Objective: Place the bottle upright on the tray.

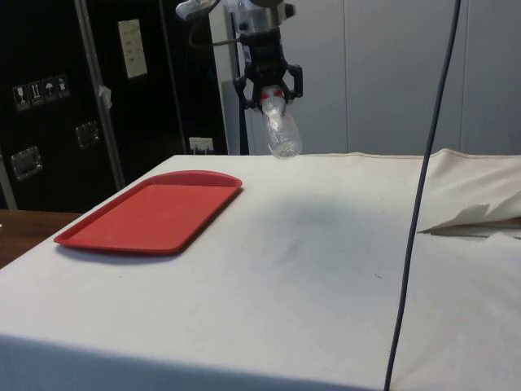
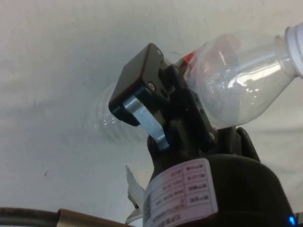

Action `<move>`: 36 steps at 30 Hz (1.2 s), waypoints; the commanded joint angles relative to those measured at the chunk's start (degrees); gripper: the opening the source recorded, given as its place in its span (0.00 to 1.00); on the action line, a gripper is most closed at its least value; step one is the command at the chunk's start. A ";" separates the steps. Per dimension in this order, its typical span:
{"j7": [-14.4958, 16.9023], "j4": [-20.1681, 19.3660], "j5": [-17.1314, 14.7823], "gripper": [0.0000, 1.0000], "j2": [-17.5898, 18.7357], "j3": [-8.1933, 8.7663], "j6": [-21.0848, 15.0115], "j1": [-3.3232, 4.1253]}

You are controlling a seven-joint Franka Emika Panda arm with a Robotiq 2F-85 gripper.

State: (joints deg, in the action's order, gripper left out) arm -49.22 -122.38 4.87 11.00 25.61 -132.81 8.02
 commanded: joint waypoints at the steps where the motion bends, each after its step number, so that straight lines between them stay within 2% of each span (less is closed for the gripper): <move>1: 0.29 0.00 0.00 0.33 0.06 0.00 -0.17 0.00; 3: 1.89 -0.11 -0.23 0.33 0.06 0.00 -1.43 -0.29; 8: 3.38 -0.17 0.00 0.33 0.06 0.11 -2.35 -0.34; 9: 2.98 0.00 0.00 0.33 0.17 0.17 -1.60 -0.29; 18: 7.28 -0.40 -0.17 0.33 0.17 0.57 -4.70 -0.63; 19: 6.88 -0.11 0.00 0.33 0.34 0.63 -3.90 -0.52; 20: 7.56 -0.40 -0.17 0.33 0.23 0.57 -4.93 -0.69; 27: 9.05 -0.23 0.29 0.33 0.46 0.74 -5.90 -0.46; 28: 9.17 -0.17 0.00 0.33 0.46 0.74 -5.27 -0.52; 36: 12.66 -0.29 -0.06 0.33 0.52 0.80 -7.10 -0.69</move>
State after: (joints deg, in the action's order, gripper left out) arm -37.07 -122.56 4.93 11.52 26.53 -139.23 7.45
